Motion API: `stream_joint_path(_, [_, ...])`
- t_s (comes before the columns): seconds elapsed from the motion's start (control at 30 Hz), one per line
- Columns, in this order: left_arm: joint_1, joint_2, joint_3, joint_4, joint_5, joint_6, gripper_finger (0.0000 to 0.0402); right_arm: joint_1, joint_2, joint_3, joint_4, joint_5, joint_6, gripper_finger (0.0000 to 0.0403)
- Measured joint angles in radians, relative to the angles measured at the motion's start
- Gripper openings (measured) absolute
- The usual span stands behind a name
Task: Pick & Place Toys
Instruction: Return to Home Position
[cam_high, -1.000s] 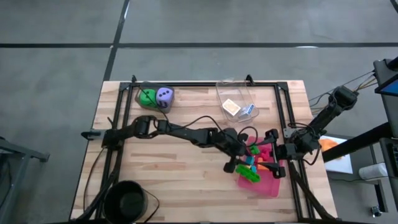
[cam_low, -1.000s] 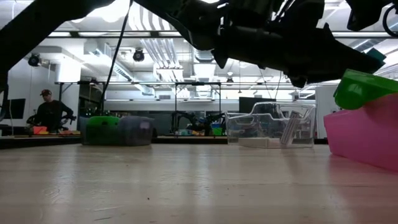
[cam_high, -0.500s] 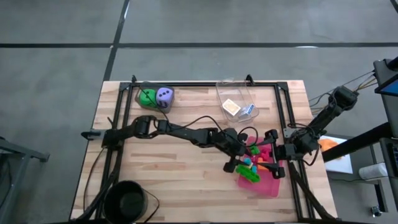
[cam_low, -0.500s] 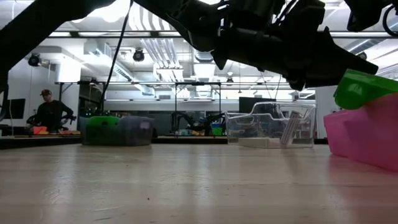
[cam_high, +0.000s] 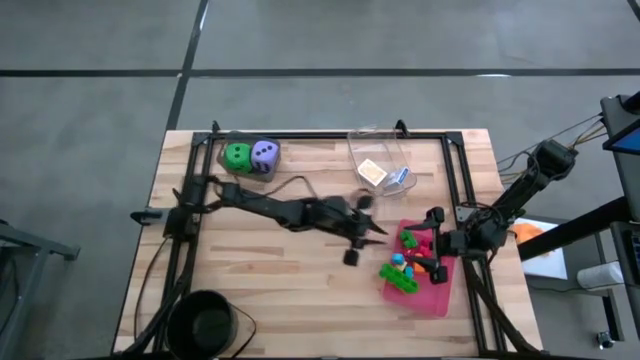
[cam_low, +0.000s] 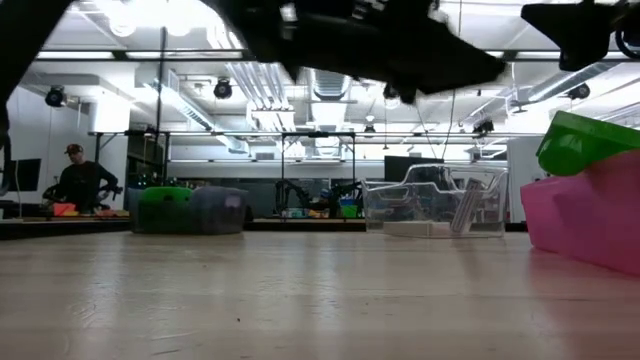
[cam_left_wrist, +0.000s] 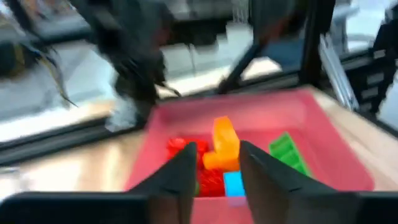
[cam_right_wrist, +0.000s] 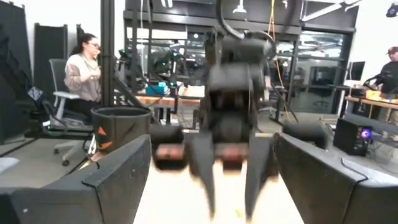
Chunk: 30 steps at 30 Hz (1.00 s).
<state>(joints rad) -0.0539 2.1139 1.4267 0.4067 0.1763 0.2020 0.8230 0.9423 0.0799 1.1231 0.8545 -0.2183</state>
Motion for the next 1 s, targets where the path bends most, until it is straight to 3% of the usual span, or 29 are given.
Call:
stream_joint_path(0.23, [0.003,-0.349,-0.475,0.228,-0.055,-0.024,0.0010,-0.002,0.037,0.000,0.009,0.028,0.011,0.0336])
stream_joint_path(0.53, [0.003,-0.904,-0.995,0.257,-0.080,-0.073,0.0009,-0.006,0.077,0.000,0.014,0.035,0.081,0.0336])
stream_joint_path(0.83, [0.003,-1.510,-1.384,0.250,-0.081,-0.051,0.0009,-0.002,0.046,-0.003,0.021,0.063,0.110,0.0336])
stream_joint_path(0.9, [0.004,-1.636,-1.420,0.146,-0.100,-0.066,0.0009,-0.005,0.025,-0.003,0.028,0.156,0.140,0.0336])
stream_joint_path(1.0, [0.005,-1.807,-1.401,-0.208,-0.161,-0.192,0.0009,-0.003,0.003,-0.004,0.021,0.282,0.216,0.0336])
